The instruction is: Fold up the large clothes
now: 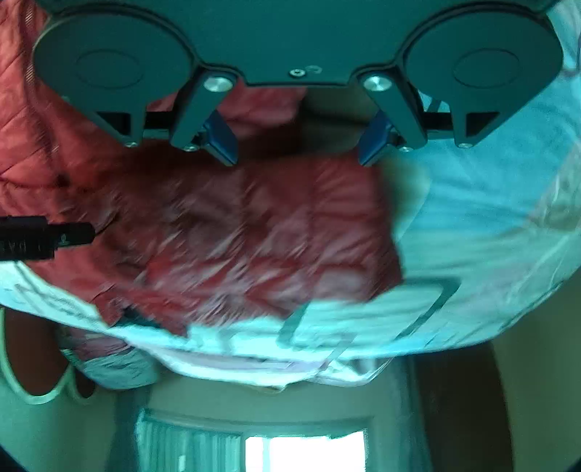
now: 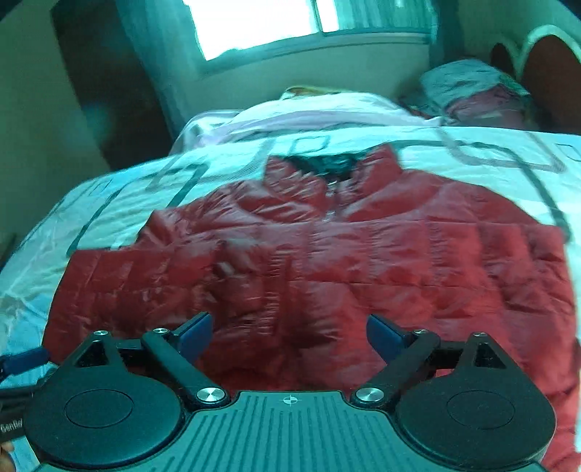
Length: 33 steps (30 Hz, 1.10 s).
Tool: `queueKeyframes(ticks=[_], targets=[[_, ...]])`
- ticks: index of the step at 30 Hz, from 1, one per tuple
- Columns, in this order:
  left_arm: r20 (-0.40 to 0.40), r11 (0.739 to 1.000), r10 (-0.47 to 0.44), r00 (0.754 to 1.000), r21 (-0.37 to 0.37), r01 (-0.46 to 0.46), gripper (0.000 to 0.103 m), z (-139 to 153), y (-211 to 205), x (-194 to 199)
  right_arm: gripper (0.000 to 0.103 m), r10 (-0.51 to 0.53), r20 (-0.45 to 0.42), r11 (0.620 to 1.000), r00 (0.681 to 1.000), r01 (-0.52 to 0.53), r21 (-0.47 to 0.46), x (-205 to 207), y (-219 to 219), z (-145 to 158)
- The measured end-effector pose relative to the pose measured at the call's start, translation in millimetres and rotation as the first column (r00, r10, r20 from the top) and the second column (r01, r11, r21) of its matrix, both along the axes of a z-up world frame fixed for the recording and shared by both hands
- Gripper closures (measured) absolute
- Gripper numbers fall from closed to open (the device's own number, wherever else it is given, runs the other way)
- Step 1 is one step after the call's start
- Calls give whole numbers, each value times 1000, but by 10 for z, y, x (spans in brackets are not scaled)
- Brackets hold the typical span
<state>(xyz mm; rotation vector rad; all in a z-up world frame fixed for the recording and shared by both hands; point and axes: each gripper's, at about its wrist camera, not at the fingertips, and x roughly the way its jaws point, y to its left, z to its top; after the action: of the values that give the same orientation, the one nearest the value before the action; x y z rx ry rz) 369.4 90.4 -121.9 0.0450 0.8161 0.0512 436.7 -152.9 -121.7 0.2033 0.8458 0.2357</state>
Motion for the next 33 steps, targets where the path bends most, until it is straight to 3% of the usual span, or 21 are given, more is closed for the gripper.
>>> queueKeyframes(ticks=[2, 3, 4, 5, 7, 8, 13, 19, 26, 28, 33], targets=[[-16, 999, 33, 999, -4, -33, 32, -61, 81, -14, 16, 7, -37, 1000, 999, -7, 12, 81, 79, -74], [-22, 999, 48, 999, -9, -49, 32, -89, 105, -1, 25, 7, -49, 1000, 999, -7, 12, 105, 113, -103], [-24, 998, 57, 998, -15, -57, 32, -104, 145, -3, 54, 15, -61, 1000, 998, -14, 17, 123, 143, -125], [-23, 998, 63, 998, -17, -63, 32, -120, 151, 22, 67, 27, -74, 999, 997, -25, 27, 140, 169, -146], [-16, 998, 68, 998, -15, -69, 32, -146, 160, 40, 69, 35, -71, 999, 997, -33, 32, 138, 207, -141], [-13, 997, 69, 998, -14, -69, 32, -157, 155, 71, 84, 42, -64, 998, 997, -39, 43, 129, 210, -119], [2, 997, 77, 997, -6, -77, 33, -194, 102, 212, 85, -3, 97, 1000, 995, 1, 16, 45, 73, 241], [18, 998, 41, 999, -38, -40, 58, -210, 54, 360, 85, -131, 218, 983, 967, 155, -97, -72, -466, 510], [17, 1000, -3, 1000, -28, 4, 79, -223, -49, 451, 85, -293, 144, 942, 945, 311, -125, -281, -1138, 291], [20, 1000, -7, 1000, -3, 7, 82, -241, -82, 463, 85, -322, 116, 934, 940, 336, -123, -337, -1259, 204], [0, 999, 23, 1000, -33, -23, 89, -271, 11, 522, 85, -380, 23, 917, 925, 380, -121, -417, -1446, -38]])
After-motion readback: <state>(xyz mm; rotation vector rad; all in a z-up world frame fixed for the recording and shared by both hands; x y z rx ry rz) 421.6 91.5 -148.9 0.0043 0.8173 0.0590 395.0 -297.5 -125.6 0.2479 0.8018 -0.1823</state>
